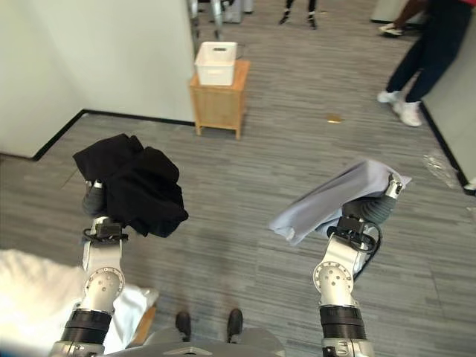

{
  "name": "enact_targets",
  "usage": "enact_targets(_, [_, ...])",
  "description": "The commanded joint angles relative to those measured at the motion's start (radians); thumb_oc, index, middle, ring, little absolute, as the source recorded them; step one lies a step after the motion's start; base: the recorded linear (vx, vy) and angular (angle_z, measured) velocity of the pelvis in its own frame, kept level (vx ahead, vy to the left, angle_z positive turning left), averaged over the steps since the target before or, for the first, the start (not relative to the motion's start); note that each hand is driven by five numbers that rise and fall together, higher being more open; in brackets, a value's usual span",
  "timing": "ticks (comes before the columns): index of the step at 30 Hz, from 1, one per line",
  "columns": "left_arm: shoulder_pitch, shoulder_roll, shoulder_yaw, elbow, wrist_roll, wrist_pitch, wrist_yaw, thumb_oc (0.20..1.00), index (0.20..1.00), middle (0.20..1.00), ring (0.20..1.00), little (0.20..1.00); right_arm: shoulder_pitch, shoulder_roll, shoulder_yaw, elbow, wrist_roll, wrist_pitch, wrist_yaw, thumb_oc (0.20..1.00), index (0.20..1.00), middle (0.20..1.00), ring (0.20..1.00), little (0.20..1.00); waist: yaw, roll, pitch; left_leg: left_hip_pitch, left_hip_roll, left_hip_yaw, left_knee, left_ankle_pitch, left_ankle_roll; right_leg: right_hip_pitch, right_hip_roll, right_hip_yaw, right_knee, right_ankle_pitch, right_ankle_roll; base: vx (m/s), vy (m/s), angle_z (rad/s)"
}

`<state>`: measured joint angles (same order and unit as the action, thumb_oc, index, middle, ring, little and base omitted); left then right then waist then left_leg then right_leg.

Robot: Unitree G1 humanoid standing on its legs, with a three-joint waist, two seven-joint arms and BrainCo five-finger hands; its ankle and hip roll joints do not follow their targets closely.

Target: Pick up bed clothes into laundry basket.

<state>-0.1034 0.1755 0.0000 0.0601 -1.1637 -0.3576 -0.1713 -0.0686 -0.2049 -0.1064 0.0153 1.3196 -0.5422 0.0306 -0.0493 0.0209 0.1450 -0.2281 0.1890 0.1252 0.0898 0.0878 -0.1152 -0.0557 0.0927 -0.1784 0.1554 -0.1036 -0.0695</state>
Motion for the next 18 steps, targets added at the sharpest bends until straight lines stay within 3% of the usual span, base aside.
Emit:
enact_targets(1, [-0.051, 0.068, 0.025, -0.106, 0.018, -0.048, -0.03, 0.2, 0.2, 0.2, 0.2, 0.2, -0.035, -0.012, -0.029, -0.111, -0.082, -0.013, 0.035, 0.2, 0.2, 0.2, 0.2, 0.2, 0.007, -0.055, -0.013, 0.06, -0.061, 0.076, -0.091, 0.072, 0.005, 0.171, -0.18, 0.054, -0.206, 0.082, 0.156, 0.23, 0.107, -0.02])
enact_targets(6, [-0.044, 0.071, 0.044, -0.09, 0.021, -0.055, -0.017, 0.2, 0.2, 0.2, 0.2, 0.2, -0.009, 0.01, -0.07, -0.126, -0.091, -0.011, 0.032, 0.2, 0.2, 0.2, 0.2, 0.2, -0.008, -0.041, -0.038, 0.065, -0.095, 0.127, -0.001, -0.005, 0.038, 0.221, -0.245, 0.048, -0.159, 0.022, 0.176, 0.27, 0.167, -0.07])
enact_targets(7, [-0.026, 0.075, 0.066, -0.093, 0.026, -0.058, -0.011, 0.2, 0.2, 0.2, 0.2, 0.2, -0.004, 0.012, -0.076, -0.114, -0.099, -0.01, 0.029, 0.2, 0.2, 0.2, 0.2, 0.2, -0.002, -0.037, -0.046, 0.085, -0.113, 0.142, -0.007, -0.023, 0.057, 0.211, -0.272, 0.044, -0.1, 0.01, 0.19, 0.28, 0.241, 0.01])
enact_targets(9, [0.006, 0.091, 0.1, -0.095, 0.059, -0.065, 0.009, 0.2, 0.2, 0.2, 0.2, 0.2, 0.0, 0.002, -0.076, -0.107, -0.122, -0.004, 0.019, 0.2, 0.2, 0.2, 0.2, 0.2, 0.006, -0.033, -0.037, 0.141, -0.15, 0.177, -0.028, -0.065, 0.097, 0.111, -0.325, 0.032, 0.134, 0.08, 0.215, 0.37, 0.287, -0.14])
enact_targets(10, [0.005, 0.108, 0.104, -0.087, 0.065, -0.07, 0.023, 0.2, 0.2, 0.2, 0.2, 0.2, -0.01, 0.005, -0.082, -0.13, -0.126, -0.005, 0.01, 0.2, 0.2, 0.2, 0.2, 0.2, -0.018, -0.022, -0.012, 0.179, -0.164, 0.166, -0.049, -0.072, 0.111, -0.008, -0.272, 0.09, 0.241, 0.122, 0.218, 0.23, 0.14, -0.43])
enact_targets(11, [0.005, 0.108, 0.104, -0.087, 0.065, -0.07, 0.022, 0.2, 0.2, 0.2, 0.2, 0.2, -0.01, 0.005, -0.082, -0.13, -0.127, -0.005, 0.01, 0.2, 0.2, 0.2, 0.2, 0.2, -0.016, -0.022, -0.013, 0.178, -0.163, 0.167, -0.049, -0.071, 0.111, -0.01, -0.272, 0.091, 0.241, 0.122, 0.218, 0.24, 0.106, -0.35])
enact_targets(14, [-0.022, 0.12, 0.078, -0.055, 0.064, -0.066, 0.015, 0.2, 0.2, 0.2, 0.2, 0.2, -0.006, -0.006, -0.1, -0.127, -0.129, -0.013, 0.001, 0.2, 0.2, 0.2, 0.2, 0.2, -0.077, -0.001, 0.025, 0.256, -0.181, 0.133, -0.094, -0.102, 0.112, -0.145, -0.172, 0.161, 0.202, 0.066, 0.184, 0.34, 0.032, 0.41])
enact_targets(15, [-0.041, 0.115, 0.064, -0.053, 0.063, -0.067, 0.008, 0.2, 0.2, 0.2, 0.2, 0.2, 0.008, -0.01, -0.109, -0.132, -0.12, -0.016, 0.006, 0.2, 0.2, 0.2, 0.2, 0.2, -0.107, -0.004, 0.035, 0.295, -0.2, 0.122, -0.112, -0.134, 0.105, -0.209, -0.168, 0.173, 0.119, 0.107, 0.19, 0.42, -0.025, 0.45])
enact_targets(16, [-0.042, 0.114, 0.063, -0.052, 0.062, -0.067, 0.008, 0.2, 0.2, 0.2, 0.2, 0.2, 0.008, -0.011, -0.109, -0.132, -0.119, -0.016, 0.006, 0.2, 0.2, 0.2, 0.2, 0.2, -0.112, 0.0, 0.035, 0.296, -0.197, 0.116, -0.113, -0.134, 0.105, -0.202, -0.168, 0.166, 0.108, 0.111, 0.191, 0.47, -0.122, 0.42])
enact_targets(17, [-0.069, 0.109, 0.045, -0.041, 0.064, -0.072, 0.005, 0.2, 0.2, 0.2, 0.2, 0.2, 0.014, -0.018, -0.105, -0.131, -0.119, -0.022, 0.009, 0.2, 0.2, 0.2, 0.2, 0.2, -0.136, -0.009, 0.046, 0.342, -0.214, 0.119, -0.12, -0.173, 0.089, -0.276, -0.194, 0.142, -0.012, 0.184, 0.212, 0.43, -0.125, 0.68])
enact_targets(18, [-0.08, 0.11, 0.043, -0.03, 0.082, -0.078, 0.014, 0.2, 0.2, 0.2, 0.2, 0.2, 0.012, -0.026, -0.099, -0.13, -0.131, -0.023, 0.009, 0.2, 0.2, 0.2, 0.2, 0.2, -0.143, -0.009, 0.051, 0.373, -0.215, 0.134, -0.121, -0.193, 0.077, -0.311, -0.23, 0.064, -0.087, 0.228, 0.23, 0.6, -0.176, 0.71])
